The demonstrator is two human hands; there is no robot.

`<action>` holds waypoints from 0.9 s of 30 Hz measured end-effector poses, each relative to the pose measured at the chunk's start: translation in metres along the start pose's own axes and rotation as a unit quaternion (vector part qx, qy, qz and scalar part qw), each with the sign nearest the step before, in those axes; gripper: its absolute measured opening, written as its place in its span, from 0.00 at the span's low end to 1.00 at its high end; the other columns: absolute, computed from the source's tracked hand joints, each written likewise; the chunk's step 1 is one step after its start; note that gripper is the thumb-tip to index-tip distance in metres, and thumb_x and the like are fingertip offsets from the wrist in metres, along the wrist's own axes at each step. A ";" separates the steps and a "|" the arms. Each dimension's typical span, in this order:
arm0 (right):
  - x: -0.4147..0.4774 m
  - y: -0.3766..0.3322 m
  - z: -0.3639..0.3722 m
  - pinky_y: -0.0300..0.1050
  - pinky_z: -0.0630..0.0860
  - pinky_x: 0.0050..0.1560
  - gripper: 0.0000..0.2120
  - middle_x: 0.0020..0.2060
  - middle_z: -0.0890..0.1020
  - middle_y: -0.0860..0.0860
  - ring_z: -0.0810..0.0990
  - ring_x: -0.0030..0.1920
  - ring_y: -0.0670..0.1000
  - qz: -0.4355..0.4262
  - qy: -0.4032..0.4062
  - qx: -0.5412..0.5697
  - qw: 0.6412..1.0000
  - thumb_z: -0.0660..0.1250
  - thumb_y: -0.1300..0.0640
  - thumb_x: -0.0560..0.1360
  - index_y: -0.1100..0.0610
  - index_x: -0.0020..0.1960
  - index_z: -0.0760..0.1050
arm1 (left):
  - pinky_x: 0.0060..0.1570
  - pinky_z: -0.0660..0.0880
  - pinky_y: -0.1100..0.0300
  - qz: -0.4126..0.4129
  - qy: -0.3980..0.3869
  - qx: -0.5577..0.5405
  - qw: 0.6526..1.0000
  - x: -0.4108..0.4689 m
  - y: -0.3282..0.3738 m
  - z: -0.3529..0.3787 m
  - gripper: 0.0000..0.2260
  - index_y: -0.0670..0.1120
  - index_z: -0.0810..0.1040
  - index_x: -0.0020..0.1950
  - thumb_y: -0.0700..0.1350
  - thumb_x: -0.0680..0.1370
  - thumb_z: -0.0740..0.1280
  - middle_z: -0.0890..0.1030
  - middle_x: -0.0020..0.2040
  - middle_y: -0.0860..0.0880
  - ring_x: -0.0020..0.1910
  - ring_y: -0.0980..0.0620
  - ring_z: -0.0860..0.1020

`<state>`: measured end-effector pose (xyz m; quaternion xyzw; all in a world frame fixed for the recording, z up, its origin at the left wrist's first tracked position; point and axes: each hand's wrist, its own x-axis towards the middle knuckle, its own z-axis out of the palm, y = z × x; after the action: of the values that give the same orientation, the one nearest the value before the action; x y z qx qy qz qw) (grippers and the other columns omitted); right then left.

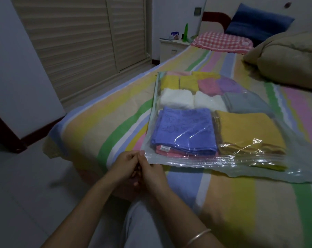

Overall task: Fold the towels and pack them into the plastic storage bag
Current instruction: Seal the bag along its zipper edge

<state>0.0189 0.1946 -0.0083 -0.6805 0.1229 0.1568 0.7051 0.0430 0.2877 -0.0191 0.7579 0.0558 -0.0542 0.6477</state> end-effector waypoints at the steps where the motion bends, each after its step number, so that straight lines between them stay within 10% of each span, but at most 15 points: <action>1: 0.001 0.002 0.001 0.51 0.78 0.35 0.23 0.27 0.80 0.54 0.80 0.30 0.56 -0.005 0.008 0.002 1.000 0.61 0.44 0.79 0.57 0.32 0.77 | 0.18 0.61 0.68 -0.008 0.006 -0.020 1.000 -0.001 -0.003 0.002 0.17 0.42 0.72 0.33 0.42 0.82 0.59 0.66 0.19 0.52 0.16 0.57 0.63; 13: 0.010 0.006 0.001 0.52 0.79 0.44 0.18 0.30 0.81 0.56 0.82 0.36 0.57 0.050 0.099 0.048 0.993 0.66 0.43 0.69 0.58 0.32 0.77 | 0.21 0.63 0.68 -0.069 0.059 -0.229 0.969 -0.007 -0.015 0.021 0.15 0.45 0.78 0.35 0.43 0.81 0.62 0.72 0.32 0.42 0.22 0.52 0.68; 19: 0.007 0.004 -0.027 0.57 0.78 0.48 0.16 0.29 0.80 0.51 0.82 0.41 0.58 0.037 0.136 0.058 0.988 0.64 0.45 0.59 0.58 0.31 0.76 | 0.17 0.52 0.69 -0.034 0.033 -0.229 0.972 -0.008 -0.018 0.020 0.20 0.42 0.79 0.31 0.41 0.82 0.59 0.64 0.19 0.53 0.16 0.61 0.57; 27: 0.000 0.001 -0.083 0.36 0.59 0.19 0.13 0.22 0.66 0.50 0.64 0.19 0.47 0.058 0.157 0.105 0.980 0.66 0.56 0.75 0.56 0.33 0.68 | 0.16 0.54 0.69 -0.041 0.056 -0.252 0.965 -0.006 -0.024 0.023 0.19 0.44 0.71 0.29 0.40 0.81 0.60 0.60 0.19 0.55 0.16 0.60 0.56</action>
<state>0.0218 0.1113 -0.0125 -0.6108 0.2873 0.0748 0.7340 0.0329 0.2690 -0.0454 0.5690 0.1350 -0.0226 0.8109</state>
